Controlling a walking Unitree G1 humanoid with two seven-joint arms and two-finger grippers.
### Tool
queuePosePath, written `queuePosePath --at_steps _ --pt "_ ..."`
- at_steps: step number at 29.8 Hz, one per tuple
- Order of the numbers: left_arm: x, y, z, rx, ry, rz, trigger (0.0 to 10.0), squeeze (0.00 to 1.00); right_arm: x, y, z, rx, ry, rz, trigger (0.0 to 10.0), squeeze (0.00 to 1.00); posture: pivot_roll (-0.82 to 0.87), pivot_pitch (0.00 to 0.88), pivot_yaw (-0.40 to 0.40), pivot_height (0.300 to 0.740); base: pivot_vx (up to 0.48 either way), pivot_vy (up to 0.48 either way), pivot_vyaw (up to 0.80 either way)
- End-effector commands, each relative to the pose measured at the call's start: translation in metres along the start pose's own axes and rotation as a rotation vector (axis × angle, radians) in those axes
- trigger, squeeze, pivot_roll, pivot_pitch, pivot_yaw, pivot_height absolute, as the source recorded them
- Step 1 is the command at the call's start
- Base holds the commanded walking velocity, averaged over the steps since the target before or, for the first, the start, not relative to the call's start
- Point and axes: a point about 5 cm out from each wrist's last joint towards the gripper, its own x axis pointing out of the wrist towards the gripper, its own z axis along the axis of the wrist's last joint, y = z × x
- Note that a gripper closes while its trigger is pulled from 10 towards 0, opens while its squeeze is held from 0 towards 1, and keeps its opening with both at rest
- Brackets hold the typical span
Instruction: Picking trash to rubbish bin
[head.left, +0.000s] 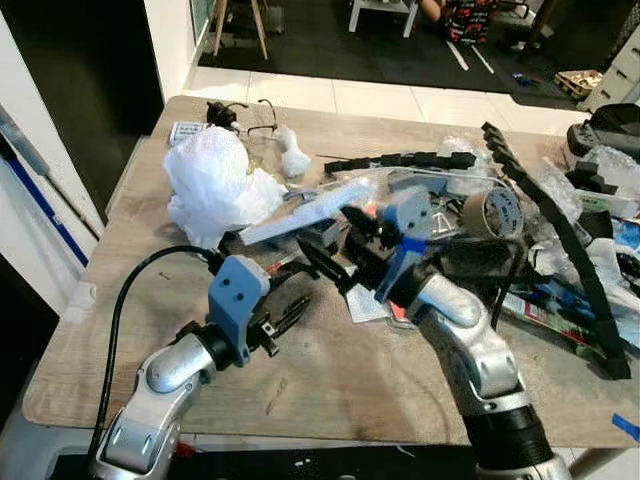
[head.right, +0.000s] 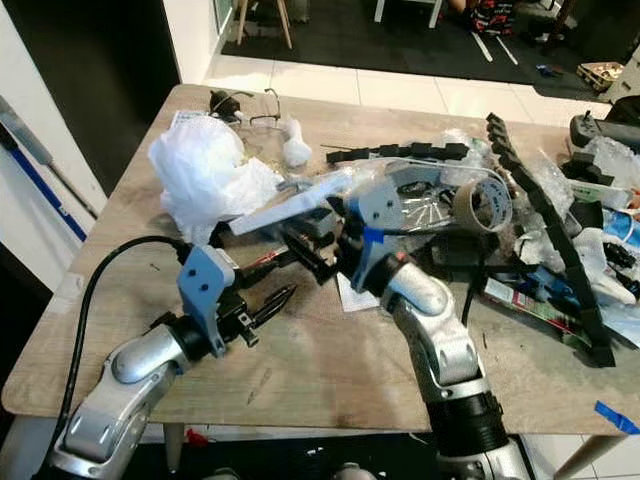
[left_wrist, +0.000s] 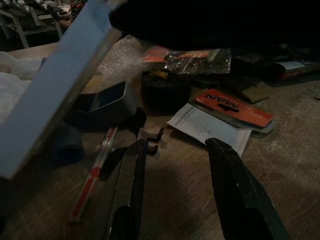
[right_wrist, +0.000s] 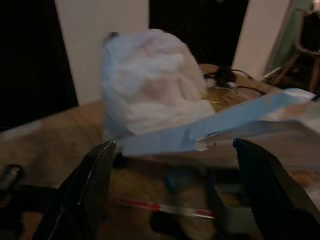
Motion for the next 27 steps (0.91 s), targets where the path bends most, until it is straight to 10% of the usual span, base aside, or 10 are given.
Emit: queuePosePath --at_steps 1,12,13,15,16,27 --pt "-0.001 -0.003 -0.006 -0.019 0.017 -0.019 10.0 0.00 -0.002 0.002 0.004 0.023 0.001 0.006 10.0 0.00 -0.04 0.160 -0.078 0.740 0.000 0.000 0.00" --pt "-0.002 -0.001 -0.006 -0.009 0.020 -0.007 10.0 0.00 0.007 0.002 0.036 -0.212 0.002 0.067 10.0 0.00 -0.03 0.151 -0.085 0.740 0.000 0.000 0.00" --pt "-0.002 0.000 -0.006 -0.009 0.020 -0.004 10.0 0.00 0.005 0.002 0.037 -0.344 0.069 0.110 10.0 0.63 -0.04 0.150 -0.086 0.740 0.000 0.000 0.00" --pt "-0.002 0.000 -0.006 -0.009 0.020 -0.003 10.0 0.00 0.004 0.002 0.037 -0.392 0.098 0.127 10.0 0.63 -0.04 0.150 -0.086 0.740 0.000 0.000 0.00" --pt "-0.002 0.000 -0.006 -0.009 0.020 -0.004 10.0 0.00 0.002 0.002 0.036 -0.419 0.119 0.141 10.0 1.00 -0.04 0.151 -0.087 0.740 0.000 0.000 0.00" --pt "0.000 -0.003 -0.007 -0.014 0.021 -0.012 10.0 0.00 -0.011 -0.001 0.026 -0.583 0.240 0.206 10.0 1.00 -0.04 0.156 -0.087 0.740 0.000 0.000 0.00"
